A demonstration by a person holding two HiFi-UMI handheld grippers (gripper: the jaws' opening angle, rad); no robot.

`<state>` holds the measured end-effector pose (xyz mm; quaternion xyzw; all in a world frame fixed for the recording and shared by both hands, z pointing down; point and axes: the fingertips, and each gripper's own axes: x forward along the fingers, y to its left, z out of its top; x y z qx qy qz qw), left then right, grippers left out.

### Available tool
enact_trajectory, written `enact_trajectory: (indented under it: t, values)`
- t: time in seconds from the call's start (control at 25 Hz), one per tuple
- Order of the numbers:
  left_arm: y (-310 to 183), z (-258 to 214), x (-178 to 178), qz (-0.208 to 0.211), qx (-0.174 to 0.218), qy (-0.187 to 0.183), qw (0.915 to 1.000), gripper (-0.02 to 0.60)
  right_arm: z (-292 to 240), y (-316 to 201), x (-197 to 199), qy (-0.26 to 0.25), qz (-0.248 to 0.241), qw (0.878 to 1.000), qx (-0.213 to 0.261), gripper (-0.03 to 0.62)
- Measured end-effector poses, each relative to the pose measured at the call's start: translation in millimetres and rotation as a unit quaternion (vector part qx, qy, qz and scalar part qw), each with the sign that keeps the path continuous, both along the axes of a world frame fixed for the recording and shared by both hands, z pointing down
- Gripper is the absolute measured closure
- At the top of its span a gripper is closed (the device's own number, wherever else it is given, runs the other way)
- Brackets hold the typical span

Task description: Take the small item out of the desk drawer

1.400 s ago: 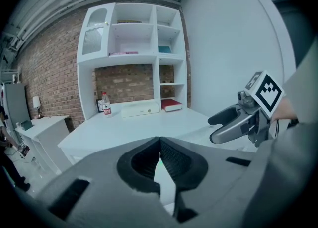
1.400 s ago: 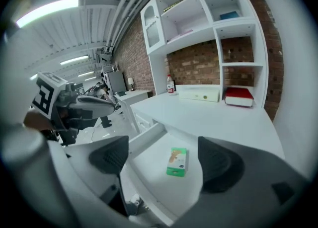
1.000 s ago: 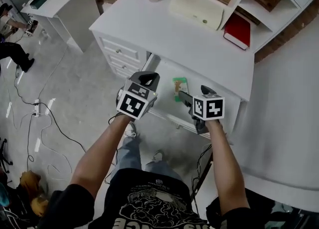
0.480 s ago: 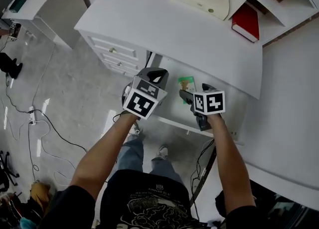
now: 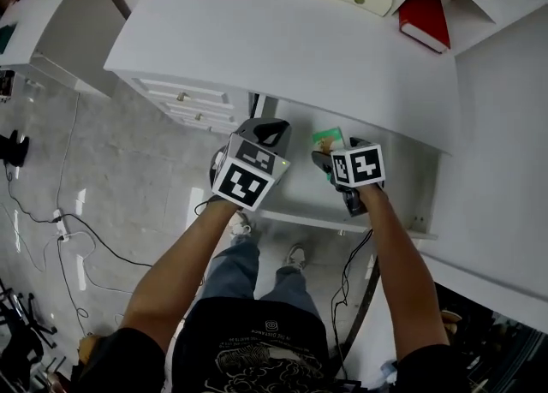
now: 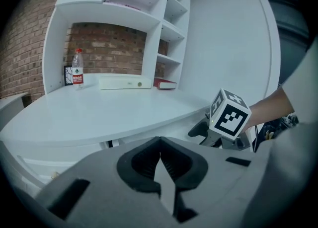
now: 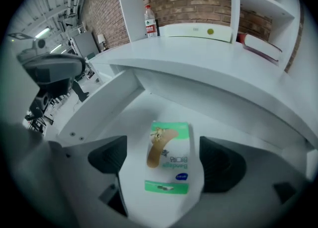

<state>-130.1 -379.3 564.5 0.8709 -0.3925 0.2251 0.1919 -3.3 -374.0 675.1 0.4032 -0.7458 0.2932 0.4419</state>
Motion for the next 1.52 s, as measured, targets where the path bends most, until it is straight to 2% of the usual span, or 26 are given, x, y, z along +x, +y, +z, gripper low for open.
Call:
enact_trajectory:
  t: [0.4,0.56,0.76,0.88,1.04,1.52]
  values:
    - [-7,17,-2,0.051,-0.015,-0.01,0.9985,0.574,32,-5,3,0.038,0.02,0.999,-0.025,0.146]
    - [-11,19,2,0.06,-0.015,-0.005,0.9981,0.574,40,-4,8,0.051,0.025,0.998,-0.038,0.188]
    - [-17,16,0,0.068,-0.015,-0.013,0.9975,0.574,41,-5,8,0.044,0.028,0.998,-0.044,0.206]
    - [-18,13,2,0.072,-0.012,-0.016,0.9972,0.574,40,-5,8,0.042,0.028,0.998,-0.04,0.24]
    - [-17,12,7,0.076,-0.011,-0.018,0.9969,0.574,38,-1,10,0.036,0.027,0.998,-0.043,0.246]
    - [-8,-19,36,0.081,0.006,-0.017,0.9966,0.574,-19,11,28,0.005,0.033,0.999,0.013,0.246]
